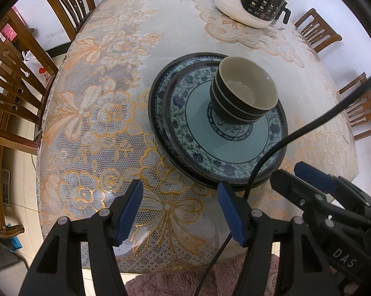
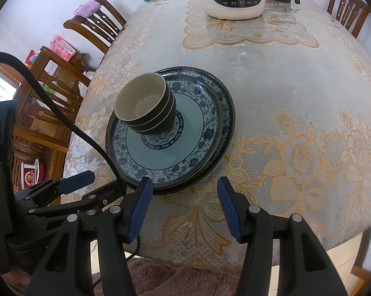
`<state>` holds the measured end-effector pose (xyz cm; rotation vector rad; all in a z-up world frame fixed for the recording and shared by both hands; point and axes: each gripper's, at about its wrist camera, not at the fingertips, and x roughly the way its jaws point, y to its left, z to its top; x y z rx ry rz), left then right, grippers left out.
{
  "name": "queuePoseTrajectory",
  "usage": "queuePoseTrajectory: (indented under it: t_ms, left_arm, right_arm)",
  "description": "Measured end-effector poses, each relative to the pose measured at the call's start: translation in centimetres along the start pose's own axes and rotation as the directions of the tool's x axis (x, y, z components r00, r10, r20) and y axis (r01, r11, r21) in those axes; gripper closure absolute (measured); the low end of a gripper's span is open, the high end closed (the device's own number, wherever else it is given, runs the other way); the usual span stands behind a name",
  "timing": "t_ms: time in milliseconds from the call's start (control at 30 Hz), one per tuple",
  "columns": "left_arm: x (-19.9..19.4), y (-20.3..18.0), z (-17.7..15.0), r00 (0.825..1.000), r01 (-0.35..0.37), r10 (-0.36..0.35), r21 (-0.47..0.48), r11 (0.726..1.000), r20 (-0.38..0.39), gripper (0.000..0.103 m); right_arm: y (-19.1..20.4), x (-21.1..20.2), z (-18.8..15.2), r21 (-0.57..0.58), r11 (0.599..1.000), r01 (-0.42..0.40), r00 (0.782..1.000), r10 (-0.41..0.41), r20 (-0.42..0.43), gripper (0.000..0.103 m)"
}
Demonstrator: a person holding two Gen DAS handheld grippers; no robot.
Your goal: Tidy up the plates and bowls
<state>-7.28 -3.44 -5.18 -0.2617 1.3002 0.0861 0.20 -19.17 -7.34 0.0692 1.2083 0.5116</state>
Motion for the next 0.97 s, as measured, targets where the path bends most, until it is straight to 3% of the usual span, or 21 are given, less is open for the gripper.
queuePoseTrajectory:
  t_ms: [967]
  left_arm:
    - [0.23, 0.24, -0.37, 1.000, 0.002, -0.002, -0.003, 1.000, -0.008, 0.037]
  right_arm:
    - [-0.06, 0.07, 0.03, 0.009, 1.000, 0.003, 1.000, -0.003, -0.006, 0.047]
